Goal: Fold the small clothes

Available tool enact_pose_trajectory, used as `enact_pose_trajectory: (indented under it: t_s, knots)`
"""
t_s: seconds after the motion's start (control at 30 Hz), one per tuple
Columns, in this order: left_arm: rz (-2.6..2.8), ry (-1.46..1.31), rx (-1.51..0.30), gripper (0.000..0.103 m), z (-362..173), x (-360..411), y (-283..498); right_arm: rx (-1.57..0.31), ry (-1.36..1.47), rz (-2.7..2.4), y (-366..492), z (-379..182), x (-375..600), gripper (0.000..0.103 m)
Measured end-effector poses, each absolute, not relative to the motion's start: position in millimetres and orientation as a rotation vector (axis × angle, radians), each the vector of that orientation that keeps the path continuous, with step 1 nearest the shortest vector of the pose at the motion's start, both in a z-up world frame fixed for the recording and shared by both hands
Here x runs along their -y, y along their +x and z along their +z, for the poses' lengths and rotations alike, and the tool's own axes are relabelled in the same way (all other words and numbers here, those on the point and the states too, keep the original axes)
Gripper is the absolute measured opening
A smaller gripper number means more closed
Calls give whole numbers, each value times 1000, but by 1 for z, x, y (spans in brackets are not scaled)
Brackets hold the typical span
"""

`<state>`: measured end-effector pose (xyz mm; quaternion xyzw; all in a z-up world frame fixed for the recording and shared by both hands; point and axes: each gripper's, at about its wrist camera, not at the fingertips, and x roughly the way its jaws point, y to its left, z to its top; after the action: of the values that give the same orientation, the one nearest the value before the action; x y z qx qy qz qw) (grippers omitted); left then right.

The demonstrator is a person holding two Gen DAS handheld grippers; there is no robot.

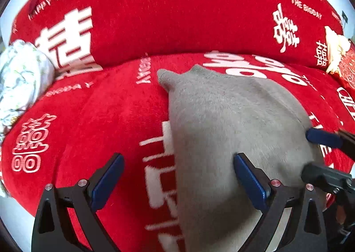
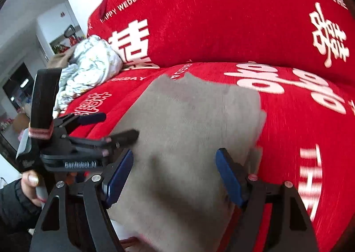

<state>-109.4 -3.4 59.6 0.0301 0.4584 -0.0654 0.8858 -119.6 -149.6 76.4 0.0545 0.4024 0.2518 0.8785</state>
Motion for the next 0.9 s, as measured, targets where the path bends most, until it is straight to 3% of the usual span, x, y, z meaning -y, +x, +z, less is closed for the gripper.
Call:
enact_pose_trajectory:
  t_s: [0.3, 0.67, 0.9]
  knots:
    - [-183, -11, -1028, 103, 41, 3, -80, -916, 61, 459, -63, 53, 154, 80]
    - [-147, 31, -978, 103, 53, 6, -126, -837, -133, 376, -143, 62, 126, 85]
    - [-104, 147, -891, 103, 75, 15, -172, -881, -94, 360, -180, 64, 130, 92]
